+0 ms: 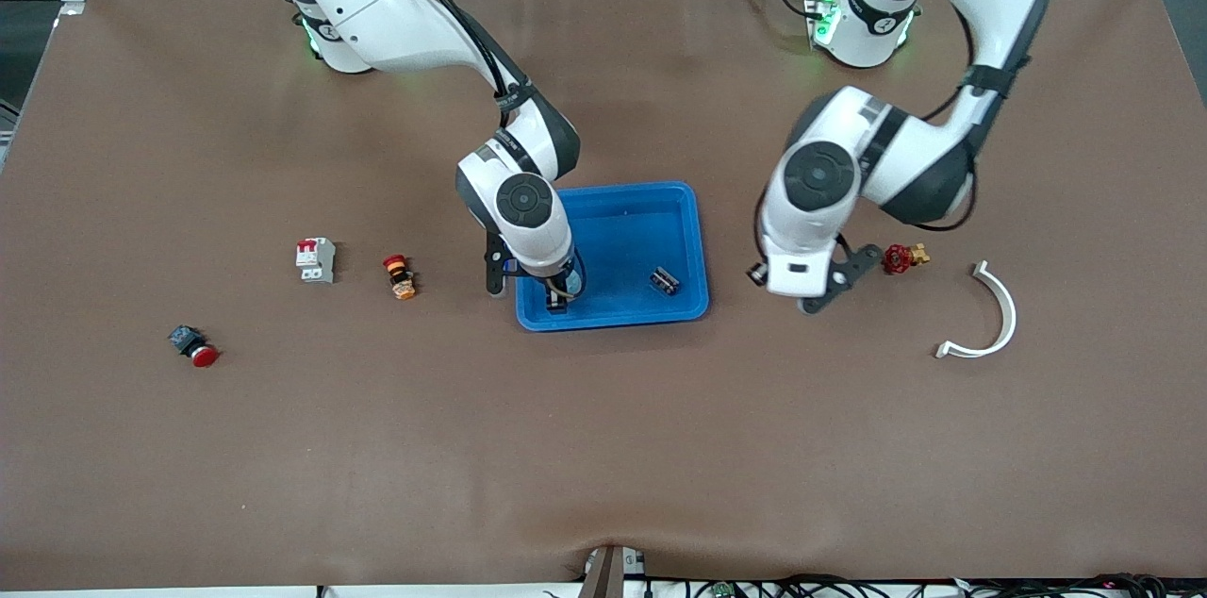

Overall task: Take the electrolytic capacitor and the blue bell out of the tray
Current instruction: 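Set the capacitor by the valve while the right gripper carries the bell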

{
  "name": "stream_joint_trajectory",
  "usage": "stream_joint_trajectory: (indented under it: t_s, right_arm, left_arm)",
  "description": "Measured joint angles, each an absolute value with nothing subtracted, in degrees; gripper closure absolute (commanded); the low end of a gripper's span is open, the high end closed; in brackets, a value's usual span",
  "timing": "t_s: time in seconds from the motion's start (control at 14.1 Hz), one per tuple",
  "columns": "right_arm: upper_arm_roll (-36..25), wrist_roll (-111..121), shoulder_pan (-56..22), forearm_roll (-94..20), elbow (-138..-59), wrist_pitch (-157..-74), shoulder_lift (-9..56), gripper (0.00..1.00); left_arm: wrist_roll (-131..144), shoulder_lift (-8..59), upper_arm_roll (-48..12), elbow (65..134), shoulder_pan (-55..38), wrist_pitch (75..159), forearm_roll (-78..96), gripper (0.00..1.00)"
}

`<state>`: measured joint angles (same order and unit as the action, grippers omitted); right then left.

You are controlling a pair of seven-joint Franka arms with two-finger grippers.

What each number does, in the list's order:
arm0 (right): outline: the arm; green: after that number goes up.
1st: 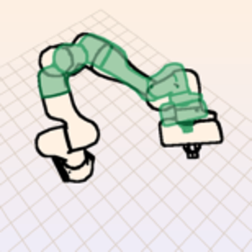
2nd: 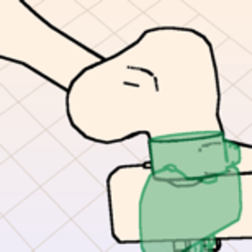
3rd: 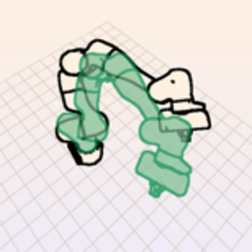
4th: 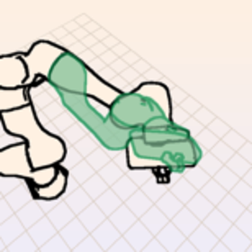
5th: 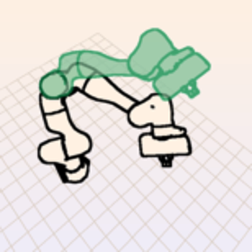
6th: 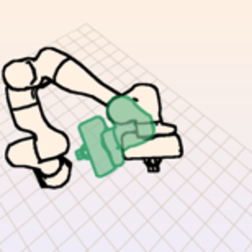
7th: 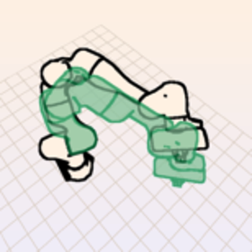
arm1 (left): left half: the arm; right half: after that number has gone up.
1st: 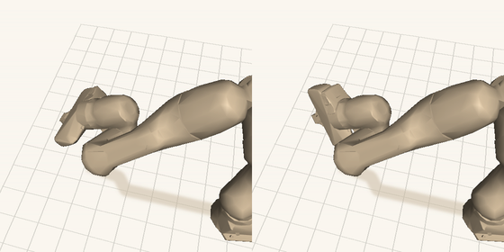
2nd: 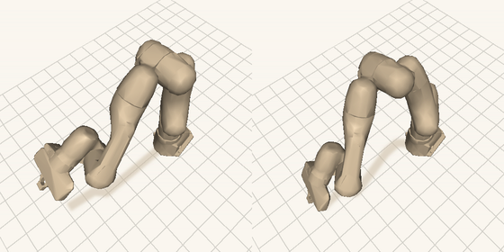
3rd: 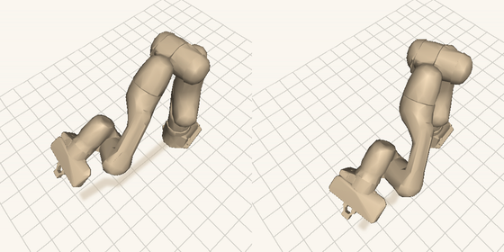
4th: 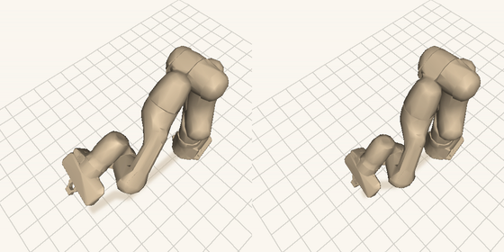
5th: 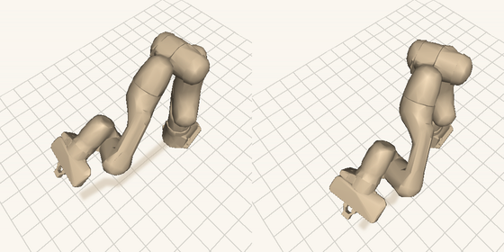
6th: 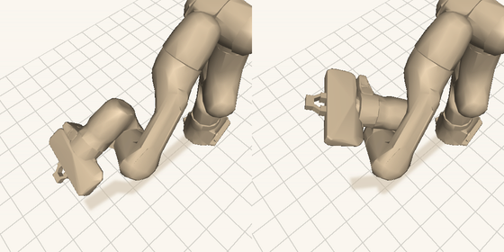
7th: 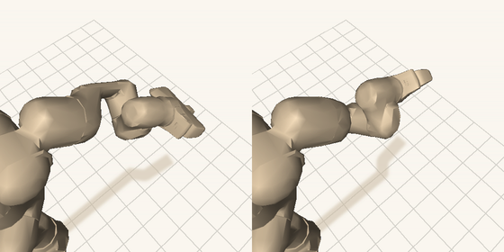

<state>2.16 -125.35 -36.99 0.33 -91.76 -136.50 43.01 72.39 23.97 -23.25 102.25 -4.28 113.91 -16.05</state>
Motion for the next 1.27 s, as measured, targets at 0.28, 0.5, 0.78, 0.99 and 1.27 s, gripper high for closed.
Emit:
stream_joint_trajectory:
  t_s: [0.28,0.5,0.78,0.99,1.27]
  right_arm:
    - [2.0,-125.3,-36.9,0.4,-90.8,-136.4,43.1,1.00]
    - [1.9,-119.2,-35.9,0.4,-85.5,-127.1,43.0,1.00]
    - [1.9,-93.3,-32.8,0.3,-78.5,-110.2,40.3,1.00]
    - [1.7,-78.9,-28.8,0.4,-80.4,-107.7,34.7,1.00]
    - [1.6,-63.3,-22.1,0.4,-90.2,-108.0,25.2,1.00]
  left_arm:
    - [65.8,25.1,-23.1,105.4,1.1,113.9,-16.0,1.00]
    - [61.6,25.9,-23.1,106.4,5.1,113.9,-16.0,1.00]
    - [61.2,27.1,-23.1,108.8,6.2,115.8,-16.1,1.00]
    - [61.2,26.4,-23.1,114.4,6.7,118.1,-17.6,1.00]
    - [61.2,22.8,-23.1,124.1,8.7,126.0,-20.1,1.00]
